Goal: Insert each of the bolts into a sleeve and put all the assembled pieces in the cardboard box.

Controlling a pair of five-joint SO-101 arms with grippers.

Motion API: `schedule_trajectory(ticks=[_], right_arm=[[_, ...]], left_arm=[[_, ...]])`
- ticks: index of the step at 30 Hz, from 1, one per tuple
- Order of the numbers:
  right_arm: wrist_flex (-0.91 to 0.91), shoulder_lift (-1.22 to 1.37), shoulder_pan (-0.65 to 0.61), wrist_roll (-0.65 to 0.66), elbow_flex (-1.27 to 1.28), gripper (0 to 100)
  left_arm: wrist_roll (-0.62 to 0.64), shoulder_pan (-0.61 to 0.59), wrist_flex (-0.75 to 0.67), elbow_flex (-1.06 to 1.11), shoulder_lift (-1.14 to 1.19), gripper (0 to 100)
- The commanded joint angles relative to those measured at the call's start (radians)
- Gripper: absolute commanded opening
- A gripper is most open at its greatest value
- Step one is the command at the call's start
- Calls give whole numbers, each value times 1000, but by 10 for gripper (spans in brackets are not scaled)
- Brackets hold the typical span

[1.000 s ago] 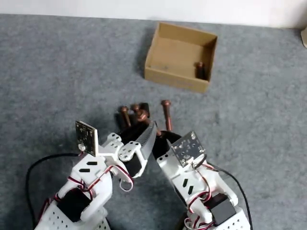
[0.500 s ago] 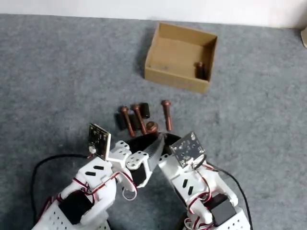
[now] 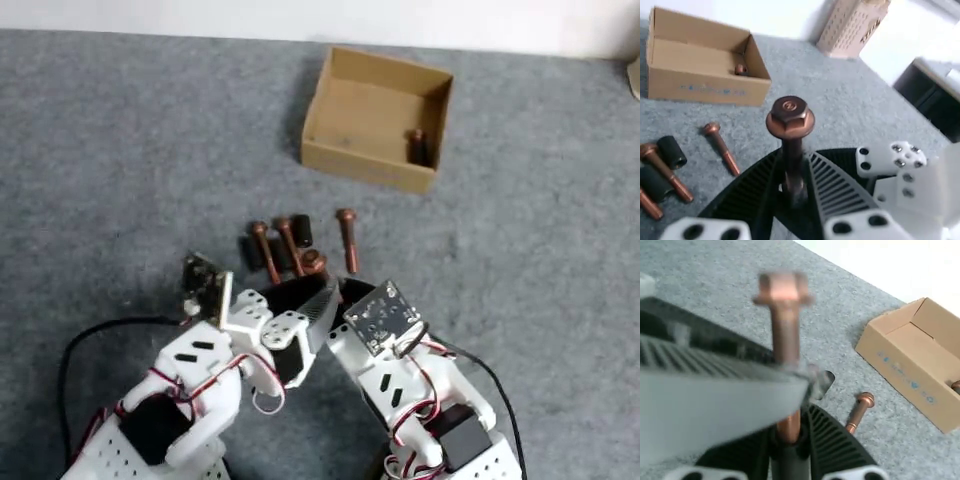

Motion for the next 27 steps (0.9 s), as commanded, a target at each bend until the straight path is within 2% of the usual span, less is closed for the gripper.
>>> schedule_trajectory(ticks=[1, 5, 9, 19, 21, 25, 27], right_arm=[[-27, -12, -1, 15, -45, 5], [-27, -12, 24, 18, -39, 5], [-27, -12, 64, 15, -42, 5], [-27, -12, 71, 15, -38, 5], [-27, -12, 85, 17, -38, 5], [-27, -12, 96, 18, -38, 5], [-27, -12, 96, 18, -36, 5]], left_arm=[[-5, -15, 2, -104, 170, 6], [-8, -24, 3, -140, 302, 6], [-8, -18, 3, -136, 309, 6], [-9, -25, 2, -137, 309, 27], [-9, -25, 2, -137, 309, 103], [-8, -25, 32, -136, 318, 351], [-3, -25, 58, -145, 318, 428]])
